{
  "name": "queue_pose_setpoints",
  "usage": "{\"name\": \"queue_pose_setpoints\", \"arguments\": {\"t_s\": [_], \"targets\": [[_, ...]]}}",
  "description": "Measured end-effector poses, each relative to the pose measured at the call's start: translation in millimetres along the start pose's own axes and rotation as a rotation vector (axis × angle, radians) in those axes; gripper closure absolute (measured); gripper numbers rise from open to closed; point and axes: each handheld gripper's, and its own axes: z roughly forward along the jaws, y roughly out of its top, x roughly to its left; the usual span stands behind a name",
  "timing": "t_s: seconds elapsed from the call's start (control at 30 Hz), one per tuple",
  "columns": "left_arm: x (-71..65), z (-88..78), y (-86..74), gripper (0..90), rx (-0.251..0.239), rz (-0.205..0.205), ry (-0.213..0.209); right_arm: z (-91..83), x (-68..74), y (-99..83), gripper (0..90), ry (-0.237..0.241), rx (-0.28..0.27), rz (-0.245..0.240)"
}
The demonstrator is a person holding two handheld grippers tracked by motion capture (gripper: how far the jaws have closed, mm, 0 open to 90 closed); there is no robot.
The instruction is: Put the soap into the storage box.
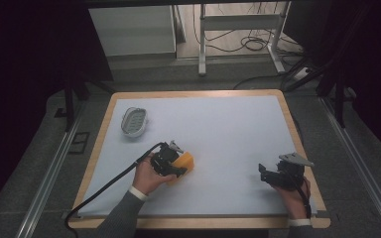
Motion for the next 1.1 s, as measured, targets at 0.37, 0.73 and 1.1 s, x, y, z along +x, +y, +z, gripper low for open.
{"name": "queue_pose_setpoints", "arguments": {"t_s": [0.37,0.73,1.1], "targets": [[16.4,-23.9,-2.4,60.7,-0.046,-0.039,0.011,-2.1,1.3,1.1,7.6,0.002,-0.006,0.001],[28.6,-42.6,-8.6,60.7,-0.081,-0.071,0.032,-1.4,1.6,0.8,7.6,-0.004,-0.003,-0.002],[36.8,-55.9,-8.4,60.7,-0.108,-0.089,0.04,-1.1,2.1,0.5,7.6,-0.006,-0.004,-0.004]]}}
